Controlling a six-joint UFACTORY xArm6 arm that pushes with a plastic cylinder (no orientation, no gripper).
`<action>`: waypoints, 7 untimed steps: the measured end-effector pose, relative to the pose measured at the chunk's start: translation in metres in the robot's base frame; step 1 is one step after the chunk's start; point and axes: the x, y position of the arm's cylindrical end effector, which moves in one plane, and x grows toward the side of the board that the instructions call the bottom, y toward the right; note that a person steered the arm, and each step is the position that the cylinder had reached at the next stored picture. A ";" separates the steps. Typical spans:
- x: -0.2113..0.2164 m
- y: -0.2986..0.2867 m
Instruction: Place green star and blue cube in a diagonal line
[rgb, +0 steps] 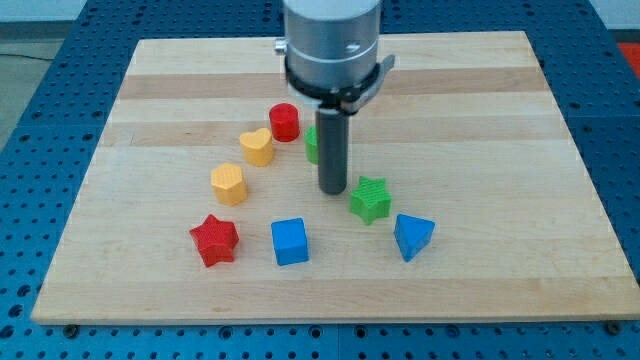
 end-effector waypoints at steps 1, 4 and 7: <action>0.011 -0.018; 0.050 0.033; 0.029 0.040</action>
